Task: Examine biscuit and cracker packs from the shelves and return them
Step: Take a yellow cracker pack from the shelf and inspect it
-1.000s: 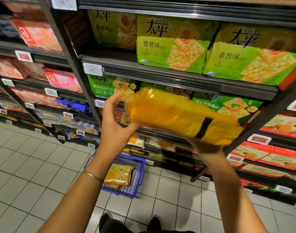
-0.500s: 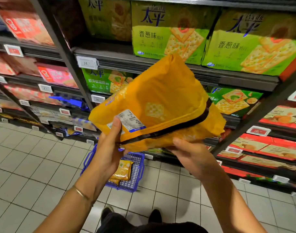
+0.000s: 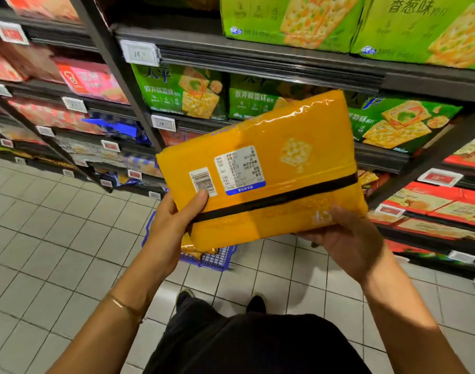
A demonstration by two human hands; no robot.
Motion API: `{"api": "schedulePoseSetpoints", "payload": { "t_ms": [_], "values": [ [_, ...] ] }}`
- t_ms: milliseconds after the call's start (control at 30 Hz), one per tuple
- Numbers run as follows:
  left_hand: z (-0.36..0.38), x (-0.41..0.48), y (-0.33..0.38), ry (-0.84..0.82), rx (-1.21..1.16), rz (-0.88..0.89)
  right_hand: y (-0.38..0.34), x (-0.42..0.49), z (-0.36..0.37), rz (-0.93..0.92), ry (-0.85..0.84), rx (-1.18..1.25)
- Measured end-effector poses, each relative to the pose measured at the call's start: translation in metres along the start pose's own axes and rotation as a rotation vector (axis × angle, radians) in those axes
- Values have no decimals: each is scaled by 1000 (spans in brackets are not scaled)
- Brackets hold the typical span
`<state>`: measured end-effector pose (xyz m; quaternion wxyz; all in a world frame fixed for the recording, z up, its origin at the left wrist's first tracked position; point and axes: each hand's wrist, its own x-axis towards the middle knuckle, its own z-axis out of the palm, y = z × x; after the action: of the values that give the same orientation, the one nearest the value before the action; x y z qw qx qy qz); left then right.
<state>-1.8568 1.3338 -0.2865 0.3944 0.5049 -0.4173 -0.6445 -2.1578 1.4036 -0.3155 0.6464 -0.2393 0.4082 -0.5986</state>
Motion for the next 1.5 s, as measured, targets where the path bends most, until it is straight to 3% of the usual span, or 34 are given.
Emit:
{"api": "schedulePoseSetpoints", "payload": {
  "t_ms": [133, 267, 333, 433, 500, 567, 633, 767, 867, 933, 1033, 1133, 1233, 1300, 1367, 1433, 1500],
  "values": [
    [-9, 1, -3, -83, -12, -11, 16, -1, -5, 109, 14, 60],
    [-4, 1, -7, -6, -100, -46, 18, 1, -3, 164, 82, -116],
    [-2, 1, -8, 54, -94, -39, 19, -1, 4, 38, 206, -428],
    [0, 4, -4, 114, -8, 12, 24, -4, 12, -443, 388, -1170],
    [7, 7, 1, 134, 18, -3, 25, -2, 24, -580, 218, -1429],
    [13, 11, 8, 140, -14, -71, 32, 5, 33, -467, -46, -1609],
    [19, 15, 17, 97, -79, -159, 39, 9, 38, -466, -107, -1707],
    [29, 19, 38, -19, -105, -197, 32, 18, 47, -585, 130, -1569],
    [40, 22, 51, -32, -100, -137, 23, 26, 51, -590, 172, -1482],
    [44, 25, 58, -73, -85, -100, 18, 32, 51, -583, 165, -1205],
    [50, 30, 51, -163, -106, -224, 14, 36, 50, -439, 194, -743],
    [59, 32, 24, -63, 13, -327, 20, 36, 54, -173, 149, -351],
    [52, 30, 3, 53, -45, -387, 29, 37, 54, -61, 92, -150],
    [42, 30, -4, -33, -171, -386, 36, 34, 58, 45, 44, 25],
    [35, 31, -8, -133, -364, -343, 44, 31, 61, 89, 23, -1],
    [31, 31, -11, -110, -499, -299, 47, 30, 63, 104, 27, -36],
    [27, 31, -14, -65, -516, -235, 43, 31, 63, 124, -103, 4]
  ]
}}
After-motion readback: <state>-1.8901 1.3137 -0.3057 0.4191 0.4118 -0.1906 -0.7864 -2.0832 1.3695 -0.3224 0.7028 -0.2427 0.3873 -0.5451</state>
